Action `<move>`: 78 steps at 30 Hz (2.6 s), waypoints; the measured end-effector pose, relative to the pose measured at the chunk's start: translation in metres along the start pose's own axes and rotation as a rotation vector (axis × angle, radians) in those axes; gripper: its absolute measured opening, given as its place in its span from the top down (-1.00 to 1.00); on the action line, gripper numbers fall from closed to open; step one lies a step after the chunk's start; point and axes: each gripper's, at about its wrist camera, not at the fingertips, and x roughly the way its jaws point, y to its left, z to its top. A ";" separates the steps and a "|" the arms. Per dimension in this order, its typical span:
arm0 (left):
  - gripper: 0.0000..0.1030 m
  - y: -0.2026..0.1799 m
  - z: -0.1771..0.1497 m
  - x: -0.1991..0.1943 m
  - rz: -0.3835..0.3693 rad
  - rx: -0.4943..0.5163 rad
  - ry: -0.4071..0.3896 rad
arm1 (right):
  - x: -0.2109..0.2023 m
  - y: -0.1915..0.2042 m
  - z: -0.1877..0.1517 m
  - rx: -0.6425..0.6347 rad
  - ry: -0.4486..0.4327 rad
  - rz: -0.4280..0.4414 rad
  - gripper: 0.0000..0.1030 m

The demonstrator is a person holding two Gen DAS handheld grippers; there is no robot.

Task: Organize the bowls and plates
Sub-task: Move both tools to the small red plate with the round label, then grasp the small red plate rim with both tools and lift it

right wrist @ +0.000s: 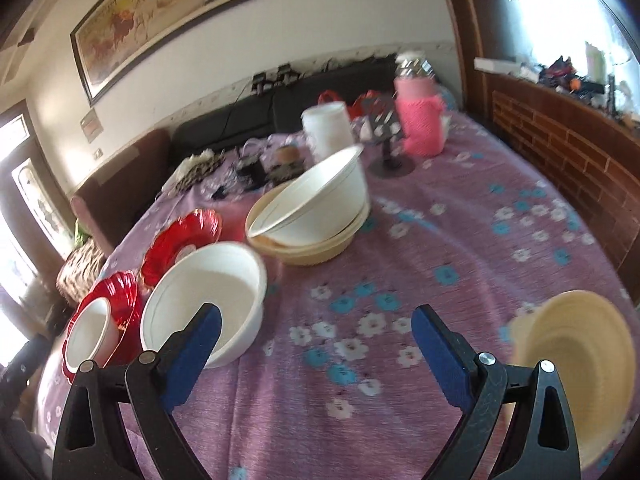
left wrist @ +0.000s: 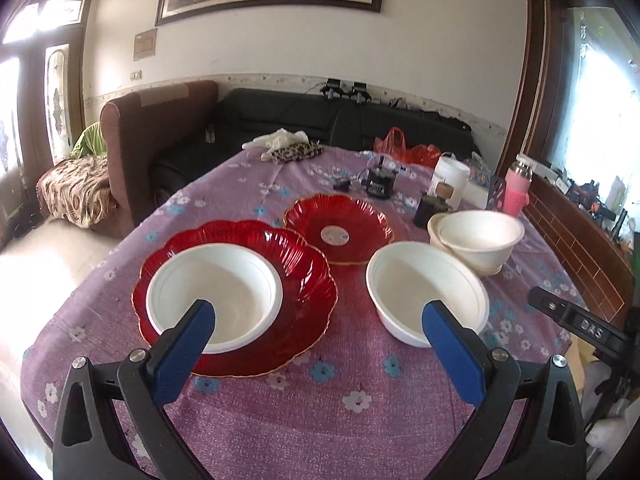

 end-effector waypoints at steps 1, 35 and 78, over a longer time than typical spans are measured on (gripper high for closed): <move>-1.00 0.000 0.000 0.003 0.004 0.004 0.008 | 0.006 0.002 0.001 0.002 0.013 0.006 -0.90; -1.00 0.071 0.114 0.059 -0.190 -0.251 0.177 | 0.050 0.047 0.089 0.071 0.144 0.295 -0.86; -0.22 0.055 0.160 0.271 -0.182 -0.159 0.644 | 0.195 0.158 0.135 -0.085 0.501 0.168 0.23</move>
